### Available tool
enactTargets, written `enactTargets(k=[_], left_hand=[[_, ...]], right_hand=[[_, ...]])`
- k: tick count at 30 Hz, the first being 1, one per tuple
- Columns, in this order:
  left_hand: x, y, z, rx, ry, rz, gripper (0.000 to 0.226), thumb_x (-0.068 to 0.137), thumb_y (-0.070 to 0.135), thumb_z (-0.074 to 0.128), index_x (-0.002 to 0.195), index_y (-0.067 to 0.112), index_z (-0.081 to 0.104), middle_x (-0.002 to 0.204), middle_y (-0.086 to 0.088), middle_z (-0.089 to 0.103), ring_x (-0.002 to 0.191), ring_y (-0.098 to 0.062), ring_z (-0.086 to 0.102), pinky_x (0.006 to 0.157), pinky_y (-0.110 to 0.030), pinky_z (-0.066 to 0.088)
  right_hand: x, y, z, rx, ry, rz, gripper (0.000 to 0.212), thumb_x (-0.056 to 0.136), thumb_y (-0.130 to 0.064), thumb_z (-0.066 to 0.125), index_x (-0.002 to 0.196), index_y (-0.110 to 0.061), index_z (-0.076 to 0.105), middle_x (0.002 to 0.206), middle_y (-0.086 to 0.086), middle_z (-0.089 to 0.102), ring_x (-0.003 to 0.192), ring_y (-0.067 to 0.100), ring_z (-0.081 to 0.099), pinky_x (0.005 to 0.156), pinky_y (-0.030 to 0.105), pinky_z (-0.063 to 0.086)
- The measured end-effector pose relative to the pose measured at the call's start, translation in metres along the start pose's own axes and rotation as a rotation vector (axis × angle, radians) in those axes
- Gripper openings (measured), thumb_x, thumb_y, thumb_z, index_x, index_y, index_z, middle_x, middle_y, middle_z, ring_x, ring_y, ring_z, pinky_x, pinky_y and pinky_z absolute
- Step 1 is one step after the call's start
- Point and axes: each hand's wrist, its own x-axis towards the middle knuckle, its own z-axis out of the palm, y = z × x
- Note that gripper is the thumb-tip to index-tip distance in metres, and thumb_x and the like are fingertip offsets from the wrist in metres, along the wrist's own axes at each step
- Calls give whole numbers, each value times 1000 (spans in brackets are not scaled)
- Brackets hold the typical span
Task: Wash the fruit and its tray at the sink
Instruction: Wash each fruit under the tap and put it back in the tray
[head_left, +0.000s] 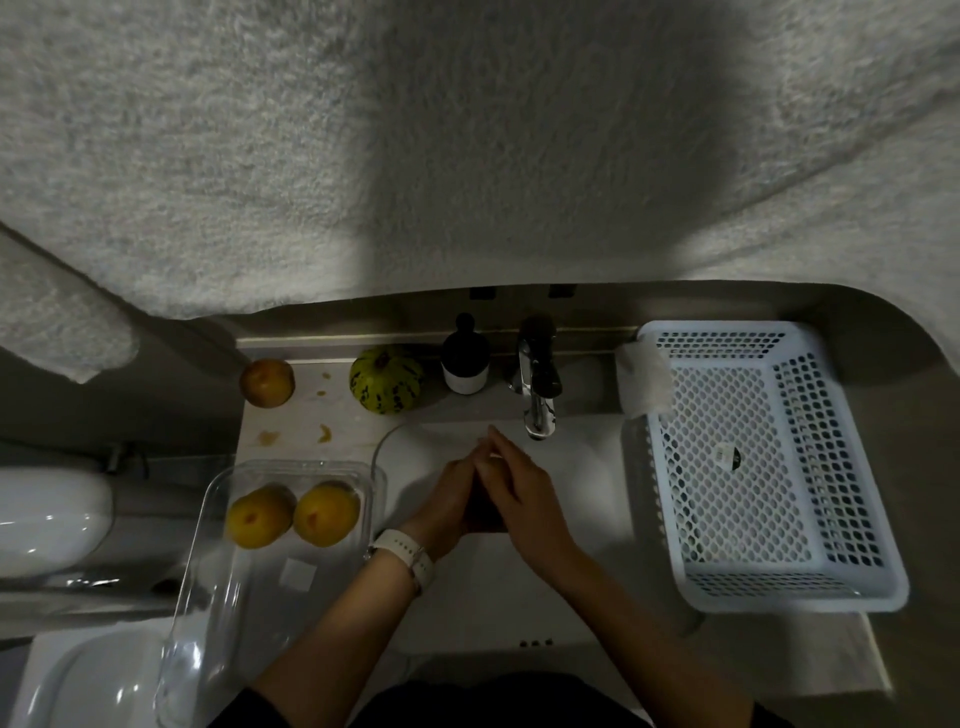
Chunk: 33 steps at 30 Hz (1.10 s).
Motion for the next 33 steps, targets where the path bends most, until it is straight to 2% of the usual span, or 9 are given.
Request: enactTargets(k=[3,7,13,18,21,23,28,31,33], left_hand=[[12,-2,5,-57,0,-58,48,101,49,36,117,12,62,112,-16,68,94,-27,68,71,-41,57],[33,-5,13,-131,43,-191,47,100,50,38,113,9,55,86,-17,73,84,-31,67,73,-44,53],[48,-1,22,-261,-90,-230,53,99,45,47,136,6,49,142,-21,49,130,-33,47,112,-49,35],[50,4,23,-99,-222,-164,25,101,4,46,126,9,48,99,1,59,76,10,66,70,-13,54],[55,4,22,19,-192,-69,31,97,10,54,128,6,52,116,-8,60,101,-5,66,89,-32,55],[64,1,23,-183,-185,-137,47,90,10,55,136,3,46,134,-20,51,123,-31,53,91,-44,55],[81,-1,18,-324,-237,-320,33,88,25,67,118,13,58,104,2,65,90,-5,62,78,-30,55],[82,-6,24,-229,-177,-191,19,95,13,52,109,3,61,107,-16,64,90,-26,66,68,-38,58],[80,-4,29,-146,-196,-141,24,97,14,49,112,0,61,108,-16,65,90,-24,68,72,-36,58]], right_hand=[[-3,3,-9,11,83,-48,30,100,-20,47,128,-20,60,124,-9,62,113,0,57,100,21,45],[-3,1,-27,65,397,-41,27,100,-14,44,88,-17,69,82,-3,69,79,6,65,73,24,53],[24,-27,-49,273,368,-3,38,104,-14,34,88,3,64,73,10,64,64,13,59,64,22,48],[34,-30,-52,411,345,41,40,104,-14,33,88,7,62,63,10,59,55,11,54,62,23,47],[36,-32,-50,450,364,39,38,104,-17,35,84,0,62,66,7,62,58,12,57,62,24,49],[42,-34,-52,457,372,31,38,104,-19,35,84,-1,63,69,12,64,62,17,58,61,25,49],[55,-36,-61,424,340,-60,42,104,-17,35,77,-7,65,59,9,60,49,13,54,49,22,43],[55,-13,-60,367,470,-30,37,103,-15,38,79,-2,61,59,0,56,53,9,52,54,21,42],[54,10,-56,271,578,51,31,102,-12,39,80,-6,60,70,1,59,65,11,54,64,23,43]])
